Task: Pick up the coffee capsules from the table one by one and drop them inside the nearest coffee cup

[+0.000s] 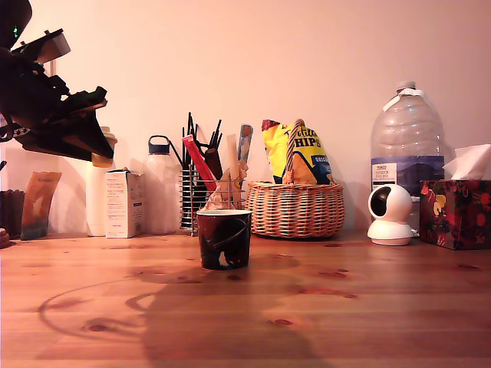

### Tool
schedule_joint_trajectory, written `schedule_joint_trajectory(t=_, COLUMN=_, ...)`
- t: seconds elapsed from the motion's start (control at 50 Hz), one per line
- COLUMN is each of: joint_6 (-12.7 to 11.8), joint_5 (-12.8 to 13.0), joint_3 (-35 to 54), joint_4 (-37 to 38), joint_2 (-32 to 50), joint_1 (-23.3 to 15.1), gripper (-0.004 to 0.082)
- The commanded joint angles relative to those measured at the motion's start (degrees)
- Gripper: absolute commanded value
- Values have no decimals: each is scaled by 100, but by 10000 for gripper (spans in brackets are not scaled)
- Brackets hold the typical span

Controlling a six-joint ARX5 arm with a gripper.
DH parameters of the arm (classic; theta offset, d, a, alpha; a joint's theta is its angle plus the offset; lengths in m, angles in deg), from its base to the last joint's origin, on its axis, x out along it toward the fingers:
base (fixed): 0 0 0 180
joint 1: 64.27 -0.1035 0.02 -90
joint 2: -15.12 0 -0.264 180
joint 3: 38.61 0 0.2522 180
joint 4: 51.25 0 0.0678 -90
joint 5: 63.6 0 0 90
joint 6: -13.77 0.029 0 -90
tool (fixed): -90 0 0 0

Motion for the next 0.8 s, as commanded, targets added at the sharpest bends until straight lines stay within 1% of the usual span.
schedule_joint_trajectory(t=0.0, joint_6=-35, joint_5=13, joint_3=61, joint_4=9, joint_2=101, joint_1=52, gripper=198)
schedule_joint_trajectory(t=0.46, joint_6=-31, joint_5=13, joint_3=61, joint_4=46, joint_2=101, joint_1=87, gripper=198)
schedule_joint_trajectory(t=0.62, joint_6=-33, joint_5=13, joint_3=61, joint_4=188, joint_2=101, joint_1=269, gripper=198)
schedule_joint_trajectory(t=0.78, joint_6=-33, joint_5=17, joint_3=61, joint_4=271, joint_2=101, joint_1=570, gripper=198)
